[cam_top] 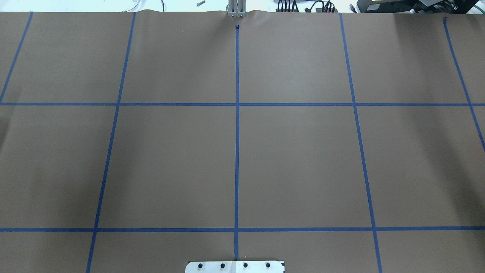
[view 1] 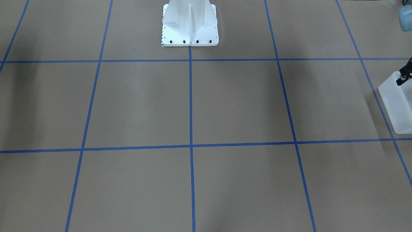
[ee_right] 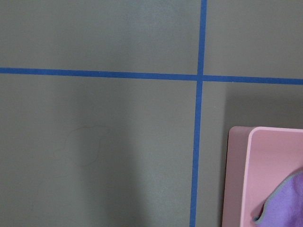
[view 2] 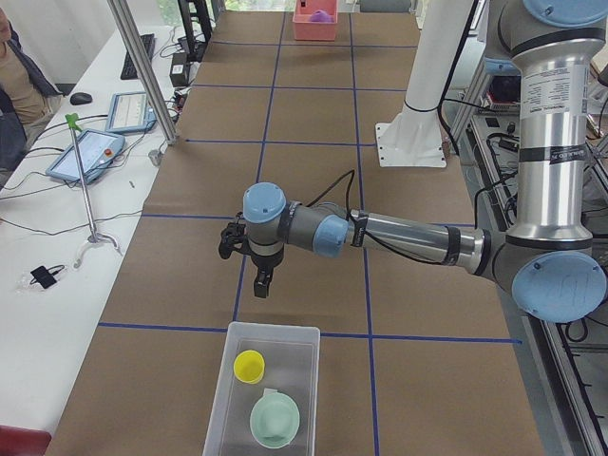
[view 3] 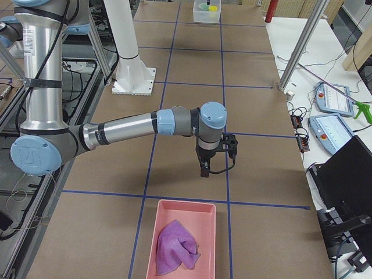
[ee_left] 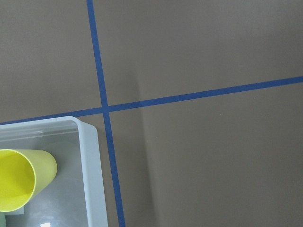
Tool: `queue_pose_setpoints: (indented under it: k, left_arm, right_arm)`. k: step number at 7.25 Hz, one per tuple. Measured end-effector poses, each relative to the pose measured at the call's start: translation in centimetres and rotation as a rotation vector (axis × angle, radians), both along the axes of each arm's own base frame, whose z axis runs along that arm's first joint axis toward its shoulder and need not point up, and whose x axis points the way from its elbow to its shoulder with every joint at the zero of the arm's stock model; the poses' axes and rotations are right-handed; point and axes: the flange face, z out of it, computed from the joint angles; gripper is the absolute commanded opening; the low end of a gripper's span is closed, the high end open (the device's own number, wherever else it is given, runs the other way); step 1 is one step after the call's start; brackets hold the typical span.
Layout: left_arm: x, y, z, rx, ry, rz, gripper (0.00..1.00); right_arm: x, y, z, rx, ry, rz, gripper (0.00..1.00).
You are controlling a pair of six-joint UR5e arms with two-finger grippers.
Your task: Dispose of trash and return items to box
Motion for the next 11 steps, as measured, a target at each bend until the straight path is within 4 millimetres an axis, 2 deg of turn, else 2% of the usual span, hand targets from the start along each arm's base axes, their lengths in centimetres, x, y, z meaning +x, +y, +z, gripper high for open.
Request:
queue_pose_setpoints:
  k: [6, 11]
  left_arm:
    - [-0.5, 0.5, 1.2, -0.026, -0.002, -0.008, 0.97]
    - [-1.7, 0.5, 1.5, -0.019, -0.006, -0.015, 0.98]
  right_arm:
    - [-0.5, -0.6, 2.0, -0.032, 0.024, -0.016, 1.0]
    - [-0.5, -0.7, 2.3, -0.036, 0.025, -0.017, 1.0]
